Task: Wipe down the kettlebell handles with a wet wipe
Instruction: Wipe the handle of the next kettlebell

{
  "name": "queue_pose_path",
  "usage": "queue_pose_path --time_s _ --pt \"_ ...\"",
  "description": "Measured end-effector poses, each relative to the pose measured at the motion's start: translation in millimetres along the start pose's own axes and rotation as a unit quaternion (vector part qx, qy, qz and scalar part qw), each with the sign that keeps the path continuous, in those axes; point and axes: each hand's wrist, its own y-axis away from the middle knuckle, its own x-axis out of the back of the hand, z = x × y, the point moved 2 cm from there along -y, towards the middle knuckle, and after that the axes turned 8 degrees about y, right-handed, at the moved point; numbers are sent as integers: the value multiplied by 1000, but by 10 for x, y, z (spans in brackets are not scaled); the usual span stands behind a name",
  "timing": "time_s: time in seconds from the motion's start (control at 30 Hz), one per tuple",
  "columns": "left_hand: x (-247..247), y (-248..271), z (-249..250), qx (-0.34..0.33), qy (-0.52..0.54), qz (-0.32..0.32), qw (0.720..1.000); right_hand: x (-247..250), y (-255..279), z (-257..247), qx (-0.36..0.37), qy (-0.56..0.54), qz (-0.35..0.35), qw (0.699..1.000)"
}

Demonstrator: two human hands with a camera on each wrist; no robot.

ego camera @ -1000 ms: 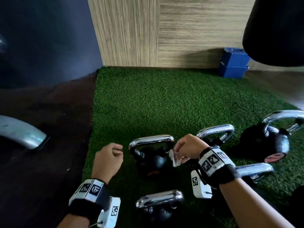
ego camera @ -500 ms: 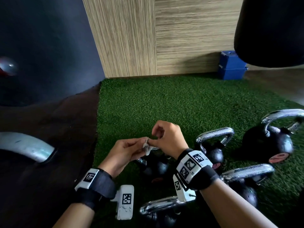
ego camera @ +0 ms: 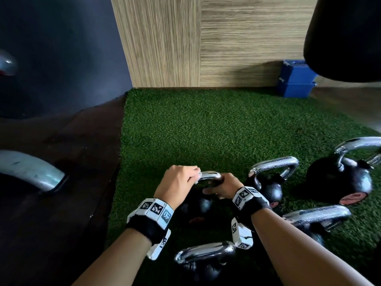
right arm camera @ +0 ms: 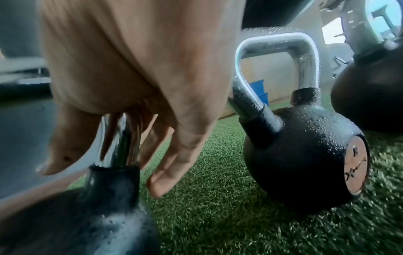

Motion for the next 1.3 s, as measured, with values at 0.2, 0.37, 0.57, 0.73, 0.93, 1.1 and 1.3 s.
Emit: queue_pose_path --time_s 0.2,0.37,0.57,0.73,0.93,1.1,1.3 --pt "189 151 -251 21 -33 14 999 -159 -13 102 14 -72 29 997" --pt "193 261 -191 -31 -45 9 998 -185 -11 165 34 -53 62 996" --pt "212 522 -515 48 132 173 975 -236 -45 227 35 -55 72 995" --pt "101 600 -816 73 187 196 960 -271 -91 284 44 -82 66 993" --pt "-1 703 -1118 137 327 150 923 -309 -130 330 38 -112 50 992" --pt "-305 831 -1247 215 457 184 843 -311 -120 333 41 -116 51 991" --pt "-525 864 -1271 260 430 137 854 -283 -57 278 4 -118 48 992"
